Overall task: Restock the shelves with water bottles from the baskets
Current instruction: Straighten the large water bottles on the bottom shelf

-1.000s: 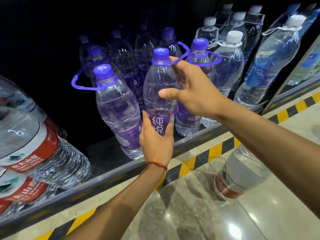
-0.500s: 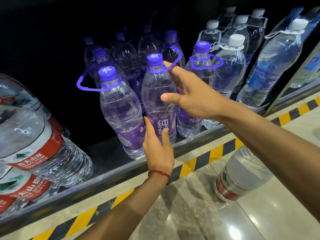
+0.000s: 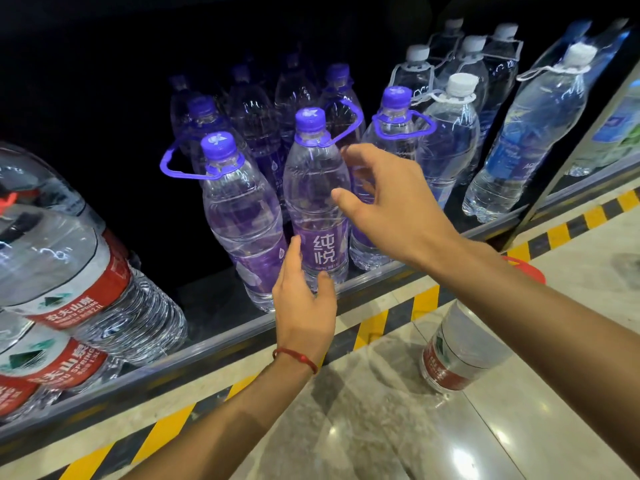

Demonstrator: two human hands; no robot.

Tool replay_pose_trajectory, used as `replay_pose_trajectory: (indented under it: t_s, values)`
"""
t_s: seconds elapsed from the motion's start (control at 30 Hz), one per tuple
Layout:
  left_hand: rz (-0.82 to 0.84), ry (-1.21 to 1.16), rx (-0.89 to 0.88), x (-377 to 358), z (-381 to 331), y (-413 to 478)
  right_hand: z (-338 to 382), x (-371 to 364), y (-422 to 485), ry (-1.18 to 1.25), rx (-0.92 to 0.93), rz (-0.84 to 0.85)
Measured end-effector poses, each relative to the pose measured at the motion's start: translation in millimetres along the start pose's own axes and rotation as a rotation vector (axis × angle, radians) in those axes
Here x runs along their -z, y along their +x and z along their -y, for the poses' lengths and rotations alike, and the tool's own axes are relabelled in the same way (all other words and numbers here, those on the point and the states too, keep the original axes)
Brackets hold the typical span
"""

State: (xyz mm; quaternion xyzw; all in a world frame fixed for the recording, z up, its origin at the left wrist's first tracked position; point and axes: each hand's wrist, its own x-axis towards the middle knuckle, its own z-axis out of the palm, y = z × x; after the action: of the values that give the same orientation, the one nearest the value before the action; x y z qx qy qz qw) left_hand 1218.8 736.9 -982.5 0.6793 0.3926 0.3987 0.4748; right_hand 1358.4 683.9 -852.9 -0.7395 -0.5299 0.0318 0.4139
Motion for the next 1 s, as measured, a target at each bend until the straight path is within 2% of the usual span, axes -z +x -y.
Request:
replay_pose_trajectory:
  t_s: [0.13, 0.27, 0.4, 0.53, 0.73, 0.83, 1.0]
  values:
    - [0.036, 0.155, -0.307, 27, -17, -17, 5, 13, -16, -0.332, 0.025, 0.015]
    - [0.156, 0.532, -0.447, 48, -44, -8, 10, 28, -29, -0.602, 0.048, 0.090]
    - [0.261, 0.796, -0.696, 54, -56, -2, 6, 43, -50, -0.802, 0.110, 0.048]
    - [0.405, 0.849, -0.838, 35, -54, -6, -7, 63, -78, -0.886, 0.058, 0.069]
    - [0.540, 0.881, -0.931, -5, -35, -22, -33, 84, -121, -0.914, -0.183, 0.168]
    - [0.610, 0.875, -0.999, -19, -28, -24, -42, 90, -142, -0.927, -0.210, 0.138]
    - [0.680, 0.857, -1.000, -36, -16, -28, -53, 90, -156, -0.851, -0.230, 0.072]
